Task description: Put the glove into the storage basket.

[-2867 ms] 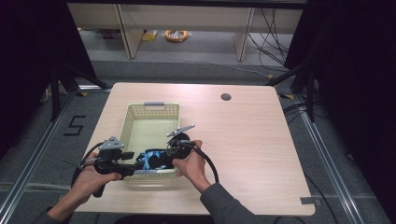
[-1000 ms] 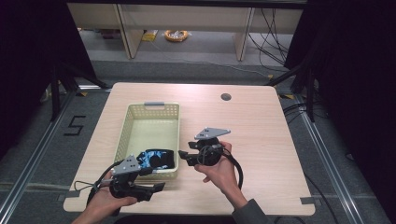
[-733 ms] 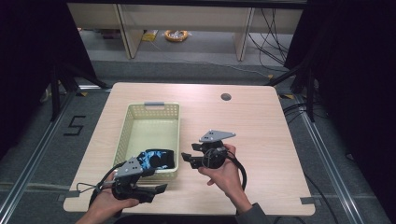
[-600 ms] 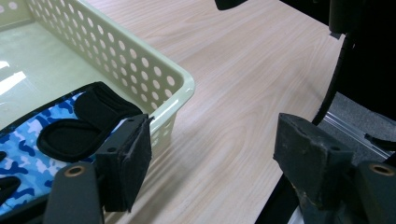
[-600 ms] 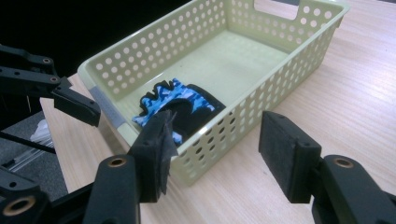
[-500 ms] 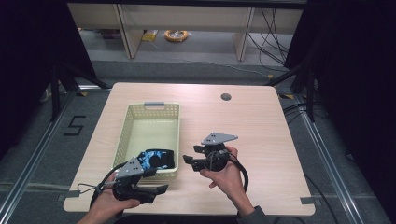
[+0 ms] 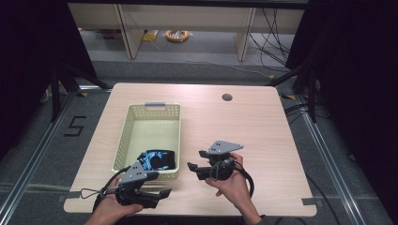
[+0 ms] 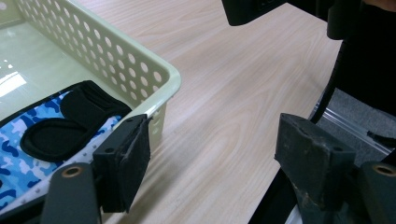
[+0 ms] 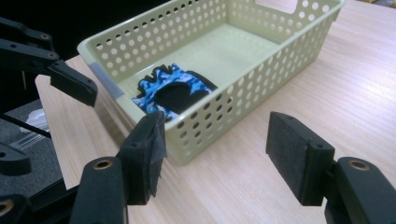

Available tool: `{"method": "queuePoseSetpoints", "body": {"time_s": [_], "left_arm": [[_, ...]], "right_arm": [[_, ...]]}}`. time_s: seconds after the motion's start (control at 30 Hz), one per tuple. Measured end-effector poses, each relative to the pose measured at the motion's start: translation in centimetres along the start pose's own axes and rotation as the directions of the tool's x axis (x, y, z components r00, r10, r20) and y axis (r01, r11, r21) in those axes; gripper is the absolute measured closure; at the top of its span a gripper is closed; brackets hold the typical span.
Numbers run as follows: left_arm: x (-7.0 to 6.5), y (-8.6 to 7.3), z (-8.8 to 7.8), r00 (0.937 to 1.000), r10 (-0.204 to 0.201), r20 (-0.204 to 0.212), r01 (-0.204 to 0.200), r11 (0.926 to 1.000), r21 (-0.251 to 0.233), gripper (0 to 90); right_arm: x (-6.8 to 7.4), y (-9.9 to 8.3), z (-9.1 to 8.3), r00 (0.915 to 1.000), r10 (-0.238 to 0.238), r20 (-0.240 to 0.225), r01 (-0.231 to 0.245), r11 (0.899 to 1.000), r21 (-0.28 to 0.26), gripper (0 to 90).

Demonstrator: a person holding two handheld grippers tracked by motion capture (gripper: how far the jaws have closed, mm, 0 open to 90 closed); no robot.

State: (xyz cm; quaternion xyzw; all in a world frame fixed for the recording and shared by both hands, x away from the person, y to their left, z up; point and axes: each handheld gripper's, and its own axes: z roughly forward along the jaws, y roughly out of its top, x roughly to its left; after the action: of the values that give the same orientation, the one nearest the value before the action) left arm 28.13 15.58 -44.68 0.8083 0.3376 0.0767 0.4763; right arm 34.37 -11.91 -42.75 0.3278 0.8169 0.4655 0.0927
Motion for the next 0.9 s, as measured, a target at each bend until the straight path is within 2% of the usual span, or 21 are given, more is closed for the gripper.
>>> {"method": "queuePoseSetpoints", "body": {"time_s": [0.03, 0.07, 0.13, 0.17, 0.2, 0.23, 0.3, 0.33, 0.37, 0.43, 0.53, 0.6, 0.63, 0.67, 0.77, 0.8, 0.83, 0.9], "left_arm": [[0.0, -0.2, 0.0, 0.9997, 0.023, 0.001, -0.023, 0.9997, 0.002, 25.8], [0.0, -0.4, 0.0, 0.9996, 0.026, 0.010, -0.026, 0.9997, 0.001, 25.8], [-0.2, -0.7, 0.0, 0.9999, 0.008, 0.009, -0.008, 1.0000, 0.001, 25.8], [-0.3, -0.8, 0.0, 0.9999, -0.004, 0.011, 0.004, 1.0000, 0.000, 25.8], [-0.2, -0.8, -0.1, 0.9999, 0.010, 0.011, -0.010, 0.9999, 0.011, 25.8], [-0.3, -0.9, 0.0, 0.9999, 0.008, 0.009, -0.008, 1.0000, 0.003, 25.8], [-0.2, -1.1, 0.0, 0.9998, 0.020, 0.007, -0.020, 0.9997, 0.011, 25.8], [-0.4, -1.2, 0.1, 0.9998, 0.005, 0.019, -0.005, 1.0000, 0.004, 25.8], [-0.4, -1.2, 0.1, 0.9997, 0.018, 0.017, -0.018, 0.9997, 0.013, 25.8], [-0.3, -1.4, 0.2, 0.9995, 0.024, 0.020, -0.025, 0.9996, 0.017, 25.8], [-0.4, -1.6, 0.3, 0.9997, 0.019, 0.018, -0.019, 0.9997, 0.015, 25.8], [-0.3, -1.7, 0.2, 0.9995, 0.025, 0.018, -0.026, 0.9993, 0.026, 25.8], [-0.3, -1.7, 0.2, 0.9997, 0.022, 0.014, -0.022, 0.9994, 0.025, 25.8], [-0.3, -1.8, 0.3, 0.9996, 0.024, 0.013, -0.024, 0.9994, 0.023, 25.8], [-0.4, -2.0, 0.4, 0.9999, 0.008, 0.015, -0.008, 0.9999, 0.014, 25.8], [-0.4, -2.0, 0.3, 0.9999, 0.011, 0.012, -0.011, 0.9997, 0.023, 25.8], [-0.3, -2.0, 0.3, 0.9992, 0.040, 0.006, -0.040, 0.9985, 0.036, 25.8], [-0.4, -2.2, 0.4, 0.9994, 0.031, 0.013, -0.031, 0.9992, 0.026, 25.8]], "right_arm": [[-0.2, -0.2, 0.1, 0.9999, -0.015, -0.009, 0.014, 1.000, -0.006, 38.5], [-0.4, -0.6, 0.1, 0.9998, -0.005, -0.018, 0.005, 1.000, -0.005, 38.5], [-0.8, -1.0, -0.1, 0.9999, -0.016, -0.004, 0.016, 1.000, -0.003, 38.5], [-0.8, -1.2, -0.1, 0.9999, -0.006, -0.008, 0.006, 1.000, -0.006, 38.4], [-0.8, -1.4, -0.2, 0.9998, 0.019, -0.006, -0.019, 1.000, -0.005, 38.4], [-1.0, -1.5, -0.3, 1.0000, -0.001, -0.004, 0.001, 1.000, -0.004, 38.3], [-1.0, -2.0, -0.5, 0.9995, 0.027, 0.015, -0.027, 1.000, -0.003, 38.0], [-1.0, -2.0, -0.5, 0.9995, 0.027, 0.015, -0.027, 1.000, -0.003, 38.0], [-1.2, -2.1, -0.4, 0.9998, 0.017, -0.007, -0.017, 1.000, -0.008, 38.0], [-1.2, -2.4, -0.7, 0.9995, 0.030, 0.003, -0.030, 1.000, 0.006, 37.8], [-1.2, -2.7, -0.9, 0.9999, 0.014, -0.002, -0.014, 1.000, 0.002, 37.6], [-1.2, -3.0, -1.2, 0.9996, 0.029, 0.005, -0.029, 1.000, 0.008, 37.4], [-1.2, -3.0, -1.2, 0.9999, 0.013, 0.004, -0.013, 1.000, 0.003, 36.9], [-1.1, -3.2, -1.3, 0.9992, 0.038, 0.012, -0.038, 0.999, 0.004, 36.7], [-1.0, -3.4, -1.3, 0.9987, 0.051, -0.008, -0.050, 0.999, 0.007, 36.3], [-1.1, -3.5, -1.5, 0.9990, 0.044, 0.007, -0.044, 0.999, 0.013, 36.2], [-1.1, -3.6, -1.4, 0.9992, 0.037, 0.011, -0.037, 0.999, 0.002, 36.1], [-1.1, -3.8, -1.6, 0.9991, 0.041, 0.002, -0.041, 0.999, 0.018, 35.5]]}}
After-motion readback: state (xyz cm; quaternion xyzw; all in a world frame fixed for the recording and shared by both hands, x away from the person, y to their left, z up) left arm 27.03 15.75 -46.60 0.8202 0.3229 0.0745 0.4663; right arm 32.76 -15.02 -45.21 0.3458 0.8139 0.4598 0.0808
